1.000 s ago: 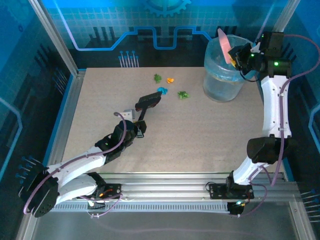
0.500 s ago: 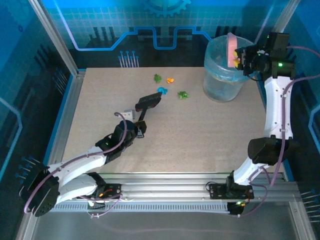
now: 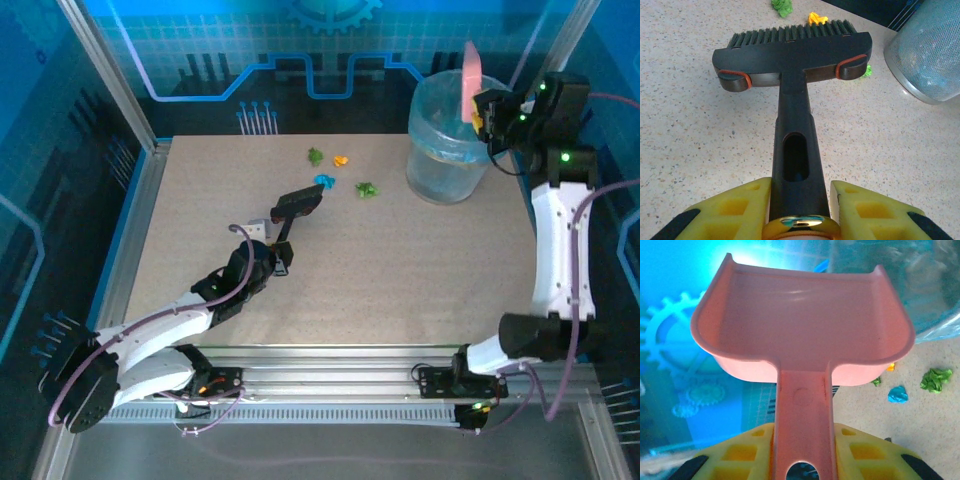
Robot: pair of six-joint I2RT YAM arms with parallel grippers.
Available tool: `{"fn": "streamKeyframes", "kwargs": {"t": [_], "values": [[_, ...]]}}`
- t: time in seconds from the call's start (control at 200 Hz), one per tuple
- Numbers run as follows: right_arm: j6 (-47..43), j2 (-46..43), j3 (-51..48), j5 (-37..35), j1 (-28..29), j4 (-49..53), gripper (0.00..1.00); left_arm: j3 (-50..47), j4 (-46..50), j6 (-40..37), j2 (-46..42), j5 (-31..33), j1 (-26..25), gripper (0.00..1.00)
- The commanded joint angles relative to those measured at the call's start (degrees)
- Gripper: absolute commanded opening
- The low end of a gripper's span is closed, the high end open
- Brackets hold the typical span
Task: Sweep away the paper scraps from the table
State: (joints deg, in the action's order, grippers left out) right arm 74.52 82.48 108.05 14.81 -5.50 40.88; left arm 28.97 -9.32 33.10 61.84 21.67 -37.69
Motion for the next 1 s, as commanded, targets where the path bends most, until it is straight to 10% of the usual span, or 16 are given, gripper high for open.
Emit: {"fn": "streamKeyframes", "kwargs": {"t": [0.0,0.345,0.56,0.995], "values": [[-10.79,-9.12,-4.18,-7.36,4.35,-7.26,0.00,0.73,-2.64,0.14,0.12,1.54,-0.39,0.00],[-47.68,-22.06,-21.82,1.27,25.56,-20.30,0.00,-0.04,-2.85,1.34,-0.55,3.05,-0.36,0.00],[-66.73,-25.52,-37.16,-11.44,41.90,-22.12,0.00,0.10,2.01,4.53,-3.98,7.37,0.57,0.00],[-71.25,-22.32,-67.17,-27.26,47.42,-42.56,0.00,8.47,24.49,13.88,-10.27,9.57,8.84,0.00]]}}
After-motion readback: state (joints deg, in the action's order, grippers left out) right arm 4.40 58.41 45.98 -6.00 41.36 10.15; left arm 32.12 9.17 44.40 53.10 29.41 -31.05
